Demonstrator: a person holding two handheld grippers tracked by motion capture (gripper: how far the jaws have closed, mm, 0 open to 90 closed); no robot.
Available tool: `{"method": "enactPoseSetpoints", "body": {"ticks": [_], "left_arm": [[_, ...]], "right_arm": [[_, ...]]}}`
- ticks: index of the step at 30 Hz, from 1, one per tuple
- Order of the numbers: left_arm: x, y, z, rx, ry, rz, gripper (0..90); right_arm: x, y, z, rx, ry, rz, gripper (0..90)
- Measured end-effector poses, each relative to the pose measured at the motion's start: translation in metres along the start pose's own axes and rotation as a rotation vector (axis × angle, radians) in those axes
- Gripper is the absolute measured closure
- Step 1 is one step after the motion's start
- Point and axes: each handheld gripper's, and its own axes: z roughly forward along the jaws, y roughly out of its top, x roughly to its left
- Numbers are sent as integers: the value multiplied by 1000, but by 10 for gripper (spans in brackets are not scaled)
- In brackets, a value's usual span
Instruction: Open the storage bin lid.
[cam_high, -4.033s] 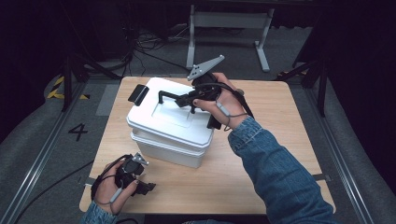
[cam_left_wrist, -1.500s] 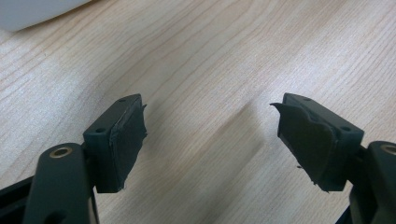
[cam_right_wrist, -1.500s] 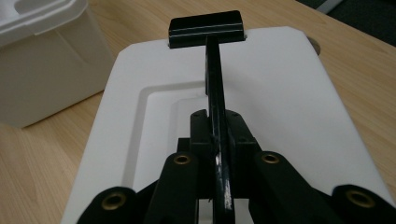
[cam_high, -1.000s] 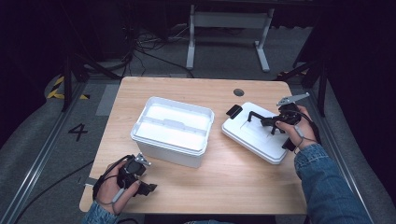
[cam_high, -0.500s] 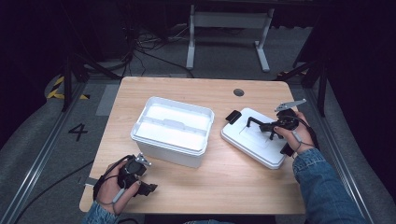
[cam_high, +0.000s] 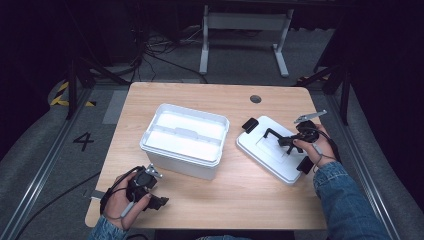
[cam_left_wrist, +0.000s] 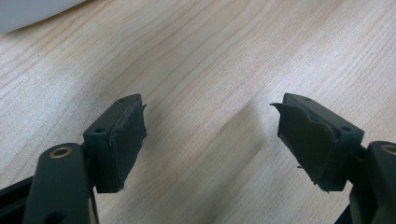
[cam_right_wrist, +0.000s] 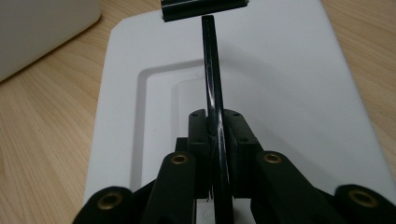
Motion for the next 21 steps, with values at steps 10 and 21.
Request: {"method": "enactPoseSetpoints", "body": {"ticks": [10,21], "left_arm": [[1,0,1,-6,3,1,242],[0,1,1,2,-1,2,242]], "right_arm": [[-5,-3,0,-4,-25,50,735],[-2,0,-17,-72,-101,58,591]]}}
